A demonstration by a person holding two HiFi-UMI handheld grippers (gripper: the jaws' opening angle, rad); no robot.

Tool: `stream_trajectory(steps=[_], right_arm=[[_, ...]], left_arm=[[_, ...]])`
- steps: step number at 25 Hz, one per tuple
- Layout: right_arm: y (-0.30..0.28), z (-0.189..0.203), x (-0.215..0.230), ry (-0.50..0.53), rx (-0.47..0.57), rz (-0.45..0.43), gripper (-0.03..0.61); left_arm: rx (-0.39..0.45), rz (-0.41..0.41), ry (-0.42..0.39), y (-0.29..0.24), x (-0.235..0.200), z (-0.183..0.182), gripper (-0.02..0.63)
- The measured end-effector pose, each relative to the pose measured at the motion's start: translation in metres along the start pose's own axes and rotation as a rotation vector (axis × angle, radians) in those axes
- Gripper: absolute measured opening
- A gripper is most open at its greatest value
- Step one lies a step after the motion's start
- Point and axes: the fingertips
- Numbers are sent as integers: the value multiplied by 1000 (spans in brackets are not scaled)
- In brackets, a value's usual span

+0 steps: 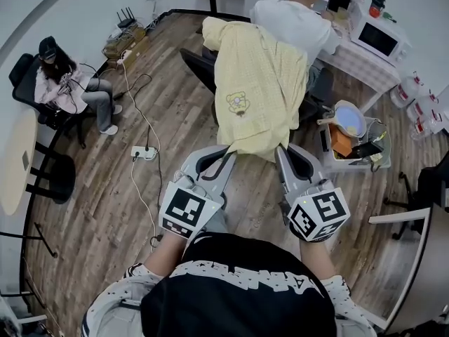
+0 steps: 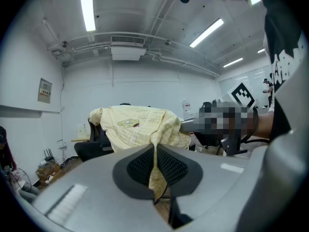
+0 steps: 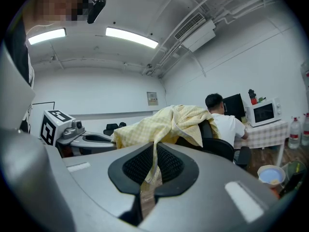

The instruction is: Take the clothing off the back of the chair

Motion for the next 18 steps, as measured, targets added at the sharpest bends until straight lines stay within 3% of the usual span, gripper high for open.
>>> stream_trajectory(steps=[18], right_arm=[[11, 4, -5, -4, -8, 5, 31]], left_arm=[[0, 0, 5, 8, 8, 1, 12]])
Point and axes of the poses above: the fingertips, and each gripper's own axes: y backward along the fingers, x to its right, z out of its underside, and after that the axes turned 2 degrees about y, right-handed
